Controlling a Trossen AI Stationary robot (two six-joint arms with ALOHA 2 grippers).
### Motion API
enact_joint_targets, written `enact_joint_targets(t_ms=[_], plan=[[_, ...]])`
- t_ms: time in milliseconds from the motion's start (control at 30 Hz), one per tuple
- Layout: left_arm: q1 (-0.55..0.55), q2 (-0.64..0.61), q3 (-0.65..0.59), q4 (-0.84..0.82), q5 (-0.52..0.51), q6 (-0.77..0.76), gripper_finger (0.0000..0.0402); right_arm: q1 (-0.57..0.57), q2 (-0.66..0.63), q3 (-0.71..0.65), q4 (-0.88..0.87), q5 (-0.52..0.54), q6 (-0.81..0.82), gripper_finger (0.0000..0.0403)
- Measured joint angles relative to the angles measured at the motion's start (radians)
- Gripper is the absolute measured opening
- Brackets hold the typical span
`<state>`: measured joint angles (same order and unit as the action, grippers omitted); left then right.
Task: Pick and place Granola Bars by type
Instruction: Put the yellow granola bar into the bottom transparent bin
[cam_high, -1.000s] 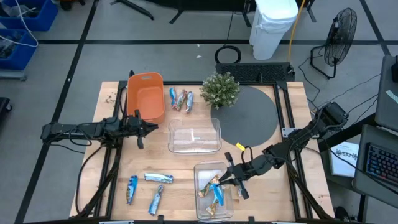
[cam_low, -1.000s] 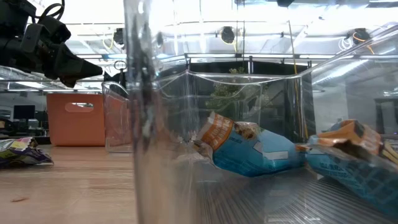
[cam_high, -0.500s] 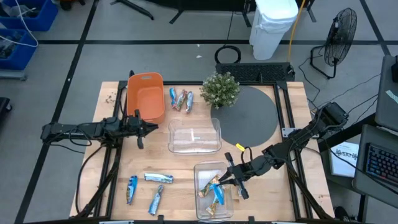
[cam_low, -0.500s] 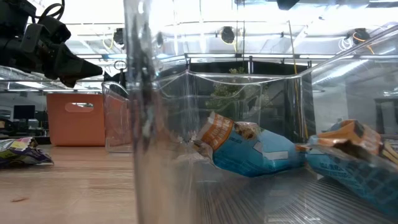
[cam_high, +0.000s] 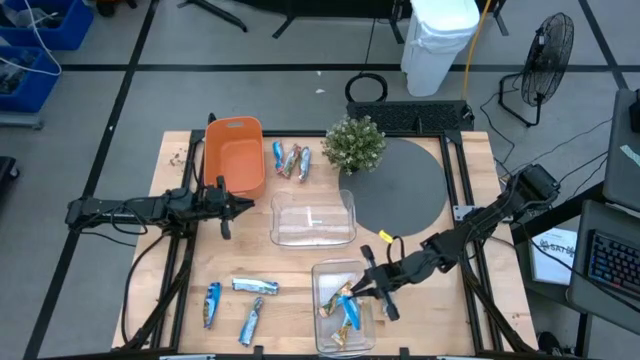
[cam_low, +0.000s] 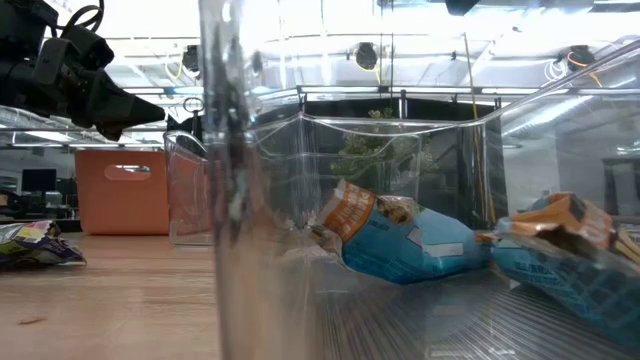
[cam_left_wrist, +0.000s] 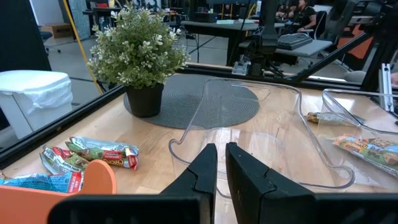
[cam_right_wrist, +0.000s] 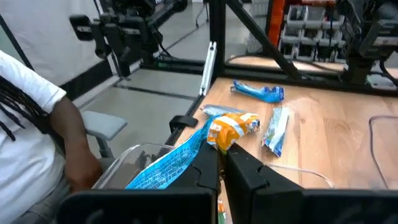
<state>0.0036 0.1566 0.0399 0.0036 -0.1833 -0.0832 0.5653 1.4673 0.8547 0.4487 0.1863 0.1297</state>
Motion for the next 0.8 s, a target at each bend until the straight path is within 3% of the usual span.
enact_joint_targets(t_ms=[167,800], plan=[[0.0,0.0,0.0,0.0,0.0,0.0,0.0037,-0.001,0.041,0.083,-0.148,0.049,0.008,0.0001],[0.0,0.0,0.0,0.0,0.0,0.0,0.0037,-0.003,0.118,0.119,-0.195,0.047,0.086,0.0001]])
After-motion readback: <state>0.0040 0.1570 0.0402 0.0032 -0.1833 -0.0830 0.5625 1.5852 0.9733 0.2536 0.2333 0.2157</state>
